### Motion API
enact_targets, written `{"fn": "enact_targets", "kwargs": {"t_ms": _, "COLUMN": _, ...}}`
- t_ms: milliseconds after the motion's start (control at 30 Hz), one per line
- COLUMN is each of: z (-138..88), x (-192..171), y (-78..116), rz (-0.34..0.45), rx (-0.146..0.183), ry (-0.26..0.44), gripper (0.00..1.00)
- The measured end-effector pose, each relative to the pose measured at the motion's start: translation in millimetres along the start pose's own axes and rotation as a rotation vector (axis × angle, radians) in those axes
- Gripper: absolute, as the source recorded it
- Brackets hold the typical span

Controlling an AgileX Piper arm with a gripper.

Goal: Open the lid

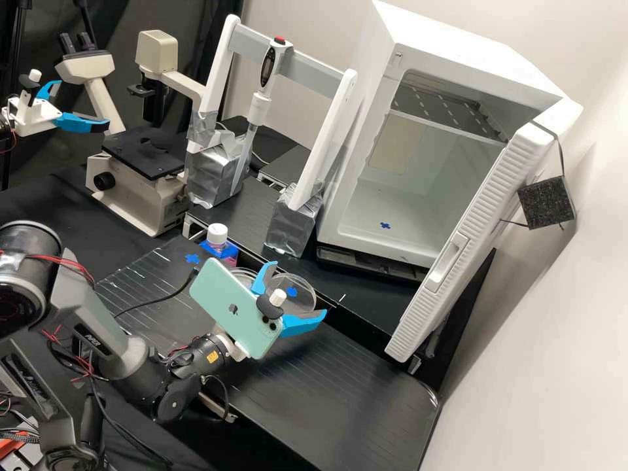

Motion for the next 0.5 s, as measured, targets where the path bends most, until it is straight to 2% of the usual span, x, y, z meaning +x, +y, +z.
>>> {"fn": "enact_targets", "kwargs": {"t_ms": 200, "z": 12, "x": 5, "y": -3.4, "rz": -0.021, "rx": 0.035, "ry": -0.043, "gripper": 0.0}}
{"fn": "enact_targets", "kwargs": {"t_ms": 300, "z": 19, "x": 8, "y": -7.0, "rz": -0.038, "rx": 0.009, "ry": -0.067, "gripper": 0.0}}
{"fn": "enact_targets", "kwargs": {"t_ms": 367, "z": 22, "x": 10, "y": -8.1, "rz": -0.045, "rx": -0.021, "ry": -0.07, "gripper": 0.0}}
{"fn": "enact_targets", "kwargs": {"t_ms": 500, "z": 26, "x": 15, "y": -5.8, "rz": -0.018, "rx": -0.068, "ry": -0.082, "gripper": 0.0}}
